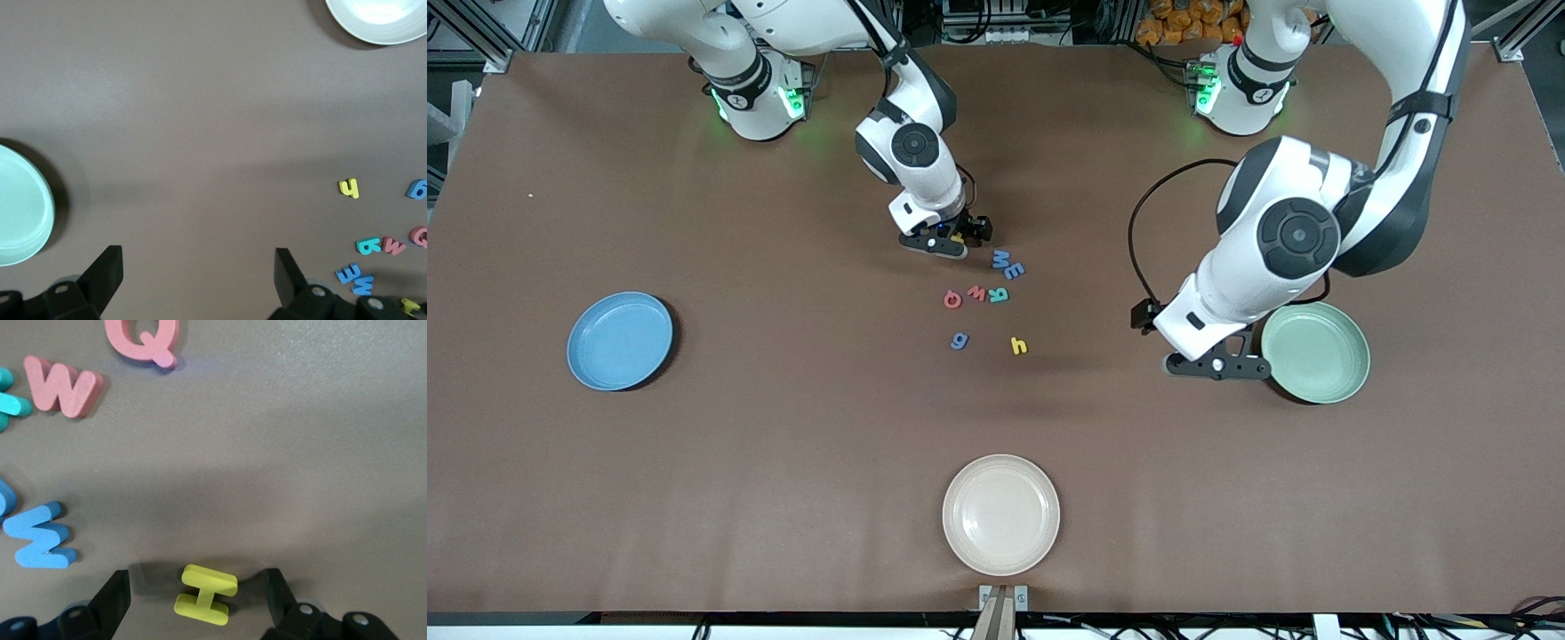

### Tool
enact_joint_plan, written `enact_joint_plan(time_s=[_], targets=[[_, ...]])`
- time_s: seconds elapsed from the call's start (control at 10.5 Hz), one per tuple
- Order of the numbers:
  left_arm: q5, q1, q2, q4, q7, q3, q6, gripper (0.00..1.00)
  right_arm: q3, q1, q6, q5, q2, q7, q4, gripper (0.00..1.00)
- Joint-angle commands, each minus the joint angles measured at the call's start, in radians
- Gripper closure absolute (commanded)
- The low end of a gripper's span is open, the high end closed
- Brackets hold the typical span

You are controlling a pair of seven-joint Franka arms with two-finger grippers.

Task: Sort uppercase to blue plate, lowercase to green plate
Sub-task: 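Lift the yellow H with the right gripper while the left gripper reaches letters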

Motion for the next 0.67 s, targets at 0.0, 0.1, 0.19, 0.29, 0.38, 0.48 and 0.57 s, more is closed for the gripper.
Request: enact_joint_plan(time_s=[0.0, 0.1, 0.19, 0.29, 0.38, 0.48, 0.57], targets=[[0.014, -0.010, 0.032, 0.021, -0.024, 0.003, 0.020, 0.00, 0.001, 0.007, 0.019, -0.023, -0.003, 0.034, -0.014, 0.12], [0.013, -0.014, 0.045, 0.036, -0.025, 0.003, 0.037, 0.00, 0.001, 0.007, 0.019, -0.023, -0.003, 0.034, -0.018, 0.17], [0.014, -0.037, 0.062, 0.048, -0.030, 0.003, 0.052, 0.00, 0.001, 0.008, 0.019, -0.023, -0.003, 0.034, -0.018, 0.19], [0.017, -0.056, 0.091, 0.066, -0.053, 0.006, 0.066, 0.00, 0.001, 0.008, 0.018, -0.023, -0.004, 0.034, -0.018, 0.23], [0.020, -0.080, 0.123, 0.088, -0.076, 0.009, 0.072, 0.00, 0.001, 0.008, 0.018, -0.023, -0.004, 0.034, -0.018, 0.27], [0.022, -0.108, 0.147, 0.097, -0.110, 0.017, 0.096, 0.00, 0.001, 0.008, 0.018, -0.023, -0.004, 0.034, -0.020, 0.28], [0.022, -0.123, 0.165, 0.100, -0.130, 0.019, 0.118, 0.00, 0.004, 0.013, 0.018, -0.023, -0.004, 0.032, -0.021, 0.28]])
